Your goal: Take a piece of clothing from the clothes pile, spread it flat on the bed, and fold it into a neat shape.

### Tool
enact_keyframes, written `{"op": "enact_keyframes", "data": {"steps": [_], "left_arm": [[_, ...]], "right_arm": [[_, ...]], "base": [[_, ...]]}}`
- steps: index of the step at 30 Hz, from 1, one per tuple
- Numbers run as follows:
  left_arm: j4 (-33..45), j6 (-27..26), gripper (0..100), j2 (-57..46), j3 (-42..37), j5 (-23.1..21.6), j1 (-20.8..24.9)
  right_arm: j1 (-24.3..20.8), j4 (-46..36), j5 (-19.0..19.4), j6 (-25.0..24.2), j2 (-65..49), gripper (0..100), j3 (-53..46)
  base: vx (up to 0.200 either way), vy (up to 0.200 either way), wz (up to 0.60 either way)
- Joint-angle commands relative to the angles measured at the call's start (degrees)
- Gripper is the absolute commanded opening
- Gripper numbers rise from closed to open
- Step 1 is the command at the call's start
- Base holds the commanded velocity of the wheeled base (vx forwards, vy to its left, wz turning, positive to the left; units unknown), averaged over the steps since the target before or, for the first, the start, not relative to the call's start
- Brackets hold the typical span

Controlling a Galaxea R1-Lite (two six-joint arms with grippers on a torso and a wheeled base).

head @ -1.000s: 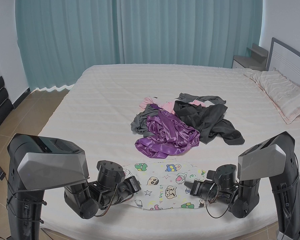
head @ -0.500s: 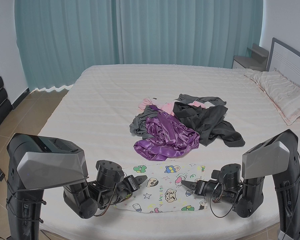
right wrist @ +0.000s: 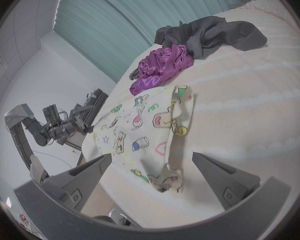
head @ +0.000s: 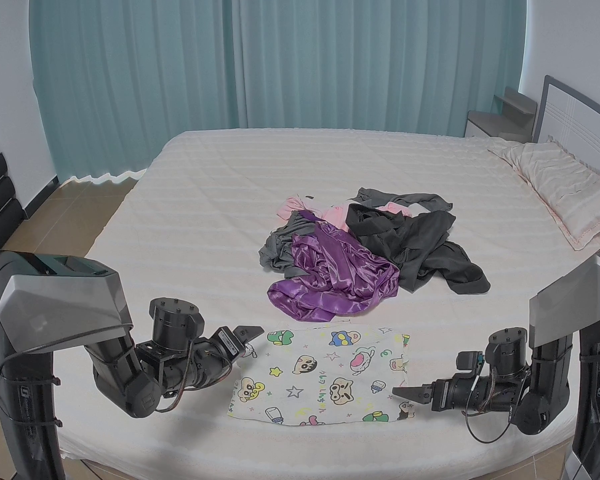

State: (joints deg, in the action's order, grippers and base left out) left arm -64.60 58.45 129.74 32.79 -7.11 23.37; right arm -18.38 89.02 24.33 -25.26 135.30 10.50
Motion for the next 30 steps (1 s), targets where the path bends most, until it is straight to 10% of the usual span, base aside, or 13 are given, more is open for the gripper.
{"op": "enact_keyframes", "data": {"steps": [1, 8, 9, 30], "left_arm": [[0.0, 0.4, 100, -1.1, 0.1, -0.5, -1.3], [0.0, 0.3, 100, -1.1, 0.3, -0.5, -1.3], [0.0, 0.3, 100, -1.1, 0.3, -0.5, -1.3], [0.0, 0.2, 100, -1.0, 0.4, -0.3, -1.1]], "right_arm": [[0.0, 0.8, 0.8, 1.4, 1.1, 100, -1.7], [-2.1, 0.8, 0.7, 1.7, 3.7, 100, -0.5], [-3.0, 0.7, 0.3, 1.8, 4.6, 0, 0.1], [-1.7, 0.3, -2.7, 7.3, 3.0, 0, -4.3]], "base": [[0.000, 0.000, 0.00], [0.000, 0.000, 0.00], [0.000, 0.000, 0.00], [0.000, 0.000, 0.00]]}}
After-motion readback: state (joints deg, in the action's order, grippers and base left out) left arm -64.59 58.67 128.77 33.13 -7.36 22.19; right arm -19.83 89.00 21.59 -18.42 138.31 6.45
